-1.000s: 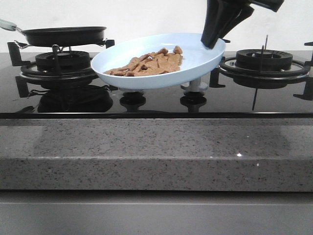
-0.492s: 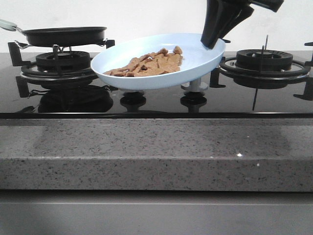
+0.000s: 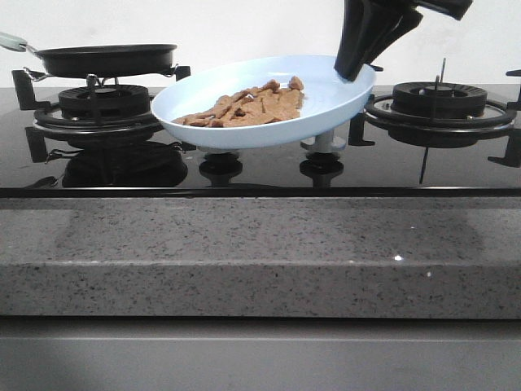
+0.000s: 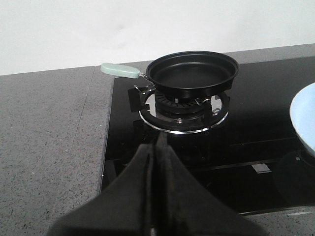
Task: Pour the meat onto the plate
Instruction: 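Lower the plate of meat between the knobs with the right gripper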
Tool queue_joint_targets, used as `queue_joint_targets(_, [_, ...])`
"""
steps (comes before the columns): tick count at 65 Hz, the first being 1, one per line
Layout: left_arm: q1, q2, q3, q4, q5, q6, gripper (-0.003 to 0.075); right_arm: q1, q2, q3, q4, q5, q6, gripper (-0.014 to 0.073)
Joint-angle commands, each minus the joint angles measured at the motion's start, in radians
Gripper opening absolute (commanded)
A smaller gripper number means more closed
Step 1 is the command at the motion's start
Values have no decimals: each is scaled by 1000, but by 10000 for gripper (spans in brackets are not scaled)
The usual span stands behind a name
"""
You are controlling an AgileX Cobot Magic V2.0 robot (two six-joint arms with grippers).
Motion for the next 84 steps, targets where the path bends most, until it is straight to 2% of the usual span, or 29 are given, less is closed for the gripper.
queue_joint_targets(1, [-7, 6, -27, -21, -79, -9, -20, -1, -49, -23, 31, -30, -4, -69])
queue_joint_targets(21, [-7, 6, -27, -21, -79, -9, -20, -16, -46, -40, 81, -80, -4, -69])
queue_joint_targets(36, [-7, 8, -27, -21, -79, -9, -20, -99, 26, -169, 178, -96, -4, -69])
queue_joint_targets(54, [-7, 8, -27, -21, -79, -9, -20, -162, 165, -298, 189, -134, -4, -69])
queue_joint_targets(84, [-7, 8, -27, -21, -79, -9, -20, -162, 249, -303, 192, -127, -4, -66])
